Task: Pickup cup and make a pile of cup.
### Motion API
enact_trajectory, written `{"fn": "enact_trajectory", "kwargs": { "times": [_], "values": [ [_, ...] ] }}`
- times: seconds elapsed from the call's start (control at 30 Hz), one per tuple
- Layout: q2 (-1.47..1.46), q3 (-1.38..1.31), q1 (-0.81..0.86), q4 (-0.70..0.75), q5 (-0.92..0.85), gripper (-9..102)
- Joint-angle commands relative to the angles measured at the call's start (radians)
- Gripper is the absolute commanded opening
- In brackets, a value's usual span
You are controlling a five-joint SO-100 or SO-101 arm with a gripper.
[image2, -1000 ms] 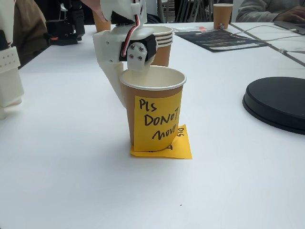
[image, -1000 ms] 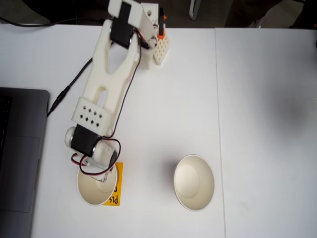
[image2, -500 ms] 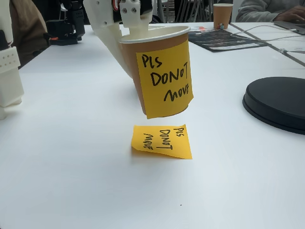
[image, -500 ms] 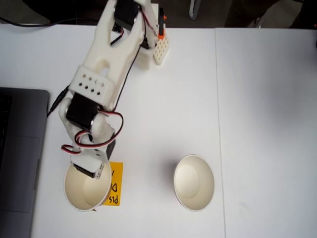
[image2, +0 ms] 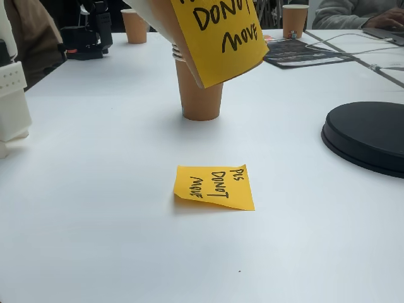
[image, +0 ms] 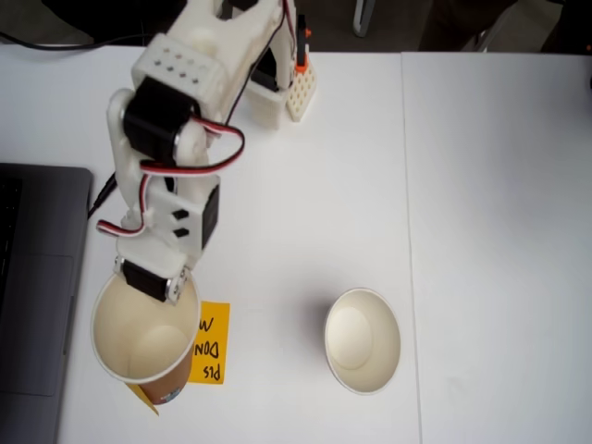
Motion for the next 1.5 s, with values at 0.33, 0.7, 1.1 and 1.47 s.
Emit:
{"fn": "enact_trajectory", "kwargs": {
  "times": [0.33, 0.7, 1.1, 1.47],
  "values": [
    [0.268, -0.023, -0.156, -0.012, -0.012, -7],
    [0.368, -0.025, -0.287, -0.017, -0.012, -7],
    [0.422, -0.026, -0.393, -0.018, -0.012, -7],
    [0.413, -0.106, -0.495, -0.012, -0.012, -7]
  ]
}}
